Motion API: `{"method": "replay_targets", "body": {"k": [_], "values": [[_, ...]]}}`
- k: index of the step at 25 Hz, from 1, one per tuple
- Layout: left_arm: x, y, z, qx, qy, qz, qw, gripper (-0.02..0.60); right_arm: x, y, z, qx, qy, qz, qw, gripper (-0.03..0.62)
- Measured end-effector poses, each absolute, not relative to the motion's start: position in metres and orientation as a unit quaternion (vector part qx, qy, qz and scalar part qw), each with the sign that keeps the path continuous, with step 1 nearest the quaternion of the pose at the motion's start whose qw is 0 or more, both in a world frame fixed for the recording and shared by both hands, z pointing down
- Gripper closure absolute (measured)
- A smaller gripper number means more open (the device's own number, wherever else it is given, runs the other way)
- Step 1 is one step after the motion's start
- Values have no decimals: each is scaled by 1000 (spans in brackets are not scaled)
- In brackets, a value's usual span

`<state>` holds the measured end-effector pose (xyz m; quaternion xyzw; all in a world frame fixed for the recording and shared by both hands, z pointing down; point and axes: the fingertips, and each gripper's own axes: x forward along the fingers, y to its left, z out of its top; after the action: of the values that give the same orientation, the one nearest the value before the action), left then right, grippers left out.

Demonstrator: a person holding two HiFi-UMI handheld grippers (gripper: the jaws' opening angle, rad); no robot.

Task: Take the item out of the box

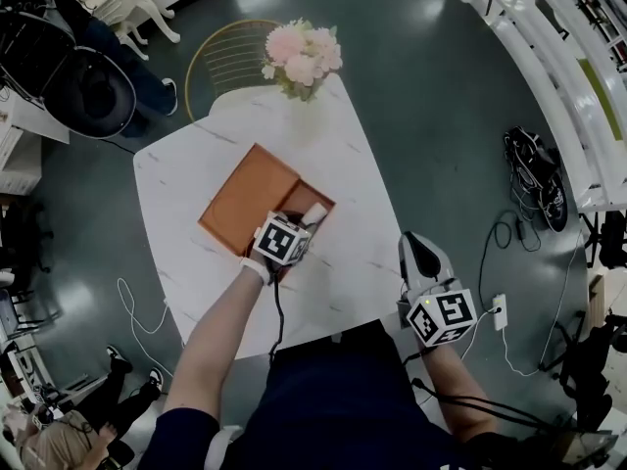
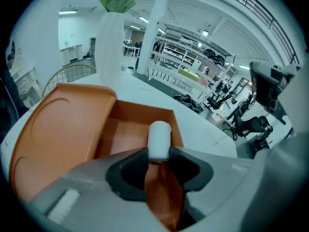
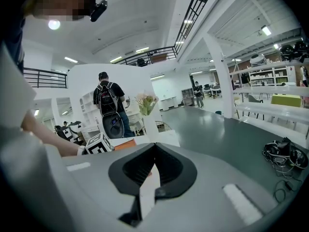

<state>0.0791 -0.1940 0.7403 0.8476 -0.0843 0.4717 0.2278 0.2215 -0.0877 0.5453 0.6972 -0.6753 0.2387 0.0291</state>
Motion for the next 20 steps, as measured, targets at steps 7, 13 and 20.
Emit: {"method": "replay_targets", "body": {"k": [7,13,20], "values": [[60,-198,702,867,-149,407,246,433,208,-99,533,677,-699,229,32,592],[25,-202,644,885,-208,333,250,433,186,-112,517,649,-729,213,34,592],[-24,-198,578,893,-275,246,258,433,160,-127,500,619,-758,199,41,592]]}}
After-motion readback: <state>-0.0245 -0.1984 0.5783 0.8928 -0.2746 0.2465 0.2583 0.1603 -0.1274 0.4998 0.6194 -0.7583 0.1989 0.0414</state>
